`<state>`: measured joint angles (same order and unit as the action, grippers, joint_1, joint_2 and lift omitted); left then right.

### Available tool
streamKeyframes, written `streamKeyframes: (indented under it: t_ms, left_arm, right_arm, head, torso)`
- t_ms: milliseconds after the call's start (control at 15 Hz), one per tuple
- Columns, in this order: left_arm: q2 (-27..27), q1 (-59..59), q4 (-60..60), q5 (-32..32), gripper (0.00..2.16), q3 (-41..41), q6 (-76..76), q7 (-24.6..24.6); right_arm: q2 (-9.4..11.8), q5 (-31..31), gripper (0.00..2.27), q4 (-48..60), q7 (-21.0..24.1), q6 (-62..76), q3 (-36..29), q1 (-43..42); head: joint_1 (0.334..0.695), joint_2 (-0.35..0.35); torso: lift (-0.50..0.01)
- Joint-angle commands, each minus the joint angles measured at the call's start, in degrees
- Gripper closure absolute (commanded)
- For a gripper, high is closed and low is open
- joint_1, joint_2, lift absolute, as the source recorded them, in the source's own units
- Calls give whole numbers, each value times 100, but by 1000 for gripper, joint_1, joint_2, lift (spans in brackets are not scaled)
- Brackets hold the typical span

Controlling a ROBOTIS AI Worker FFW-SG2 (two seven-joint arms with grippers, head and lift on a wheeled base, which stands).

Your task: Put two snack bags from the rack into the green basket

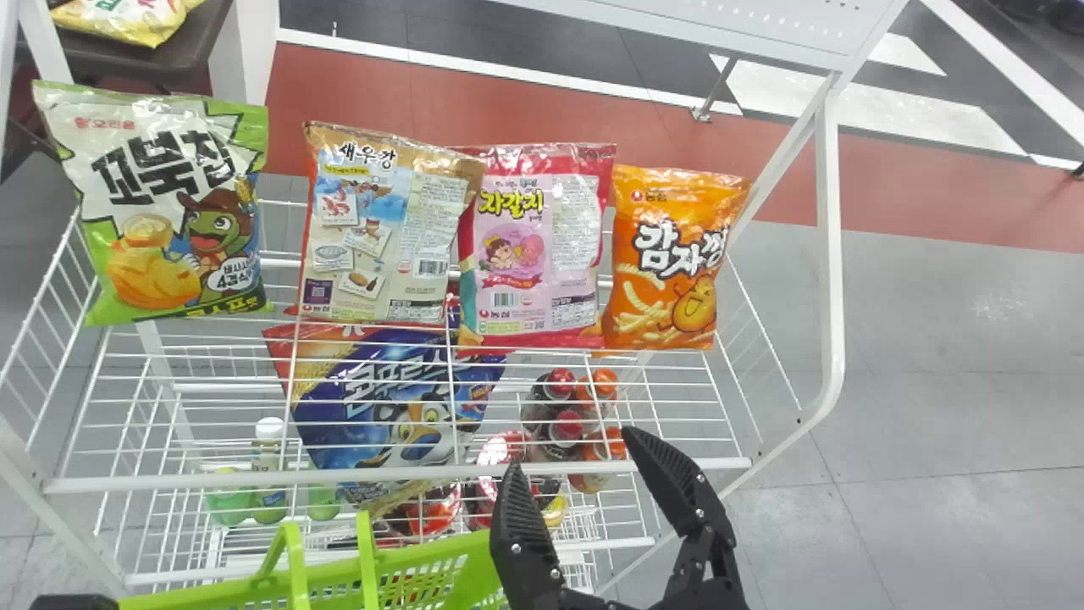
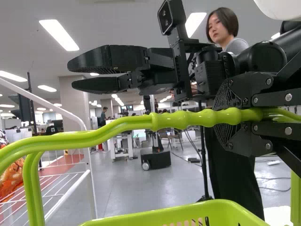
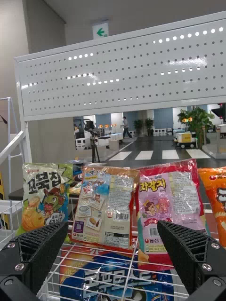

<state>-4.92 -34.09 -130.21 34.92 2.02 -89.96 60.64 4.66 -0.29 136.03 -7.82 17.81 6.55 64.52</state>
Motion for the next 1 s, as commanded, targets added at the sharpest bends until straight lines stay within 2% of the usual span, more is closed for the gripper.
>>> streamKeyframes:
  t_ms: [0,533,933]
  left_arm:
    - [0,-36,-22,6,1220,0,-7,0]
    - [9,-36,-84,6,1220,0,-7,9]
    - [-9,-89,-93,6,1214,-9,-7,18]
  right_arm:
    - [0,-7,113,-6,0,16,22,-9]
    - [9,-7,113,20,0,-1,13,-18]
    - [-26,248,113,-191,360,-1249,303,-1126]
  head:
    - [695,-350]
    - [695,-350]
    - [695,-350]
  torso:
    - [-3]
    - [-3]
    - [-3]
